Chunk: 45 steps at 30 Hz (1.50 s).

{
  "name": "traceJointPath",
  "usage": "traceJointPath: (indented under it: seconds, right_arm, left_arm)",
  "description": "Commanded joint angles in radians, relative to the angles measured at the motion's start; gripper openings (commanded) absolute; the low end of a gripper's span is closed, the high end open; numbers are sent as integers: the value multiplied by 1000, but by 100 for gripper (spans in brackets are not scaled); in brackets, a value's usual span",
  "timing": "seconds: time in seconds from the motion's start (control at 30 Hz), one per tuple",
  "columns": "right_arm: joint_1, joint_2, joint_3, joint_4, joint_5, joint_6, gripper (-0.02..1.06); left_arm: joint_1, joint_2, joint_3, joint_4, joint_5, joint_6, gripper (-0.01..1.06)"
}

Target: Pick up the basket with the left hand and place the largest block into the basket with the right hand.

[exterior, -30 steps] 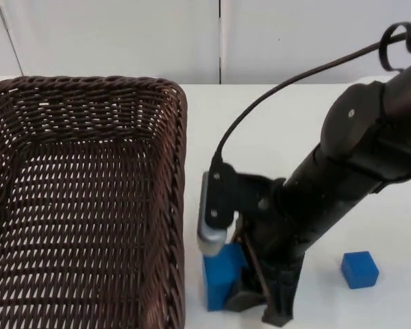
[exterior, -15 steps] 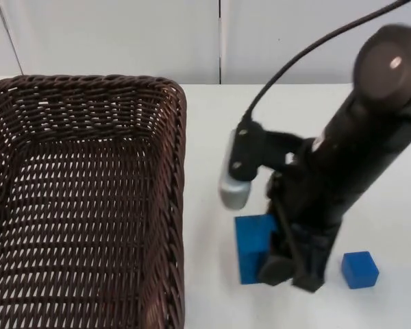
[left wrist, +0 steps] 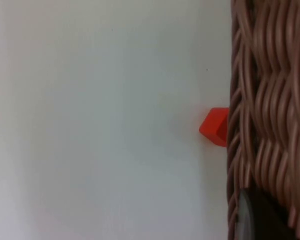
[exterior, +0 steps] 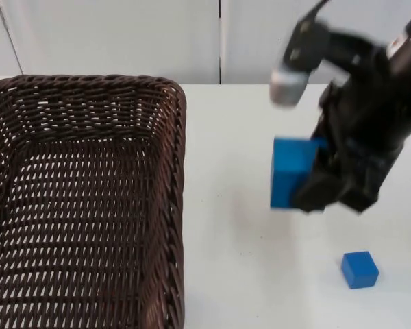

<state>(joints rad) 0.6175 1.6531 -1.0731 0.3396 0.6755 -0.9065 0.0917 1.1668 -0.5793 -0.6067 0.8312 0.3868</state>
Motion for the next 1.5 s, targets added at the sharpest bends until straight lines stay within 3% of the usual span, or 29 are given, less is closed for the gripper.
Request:
traceJointPath:
  seconds: [0.0,0.33,0.9,1.07,1.2,1.47]
  right_arm:
    - [-6,-49,-1,-2,14,21,0]
    - [-6,-216,-1,2,35,110,0]
    - [-4,-227,-1,10,26,110,0]
    - [0,-227,-5,63,-4,110,0]
    - [56,-220,-29,59,-44,110,0]
    - [183,-99,-183,52,-18,110,0]
  left_arm:
    - [2,-10,-2,-18,-3,1,0]
    - [2,-10,-2,-18,-7,1,0]
    - [2,-10,-2,-25,-10,1,0]
    - [2,-10,-2,-25,-10,1,0]
    - [2,-10,-2,-25,-15,1,0]
    - [2,-10,-2,-25,-17,1,0]
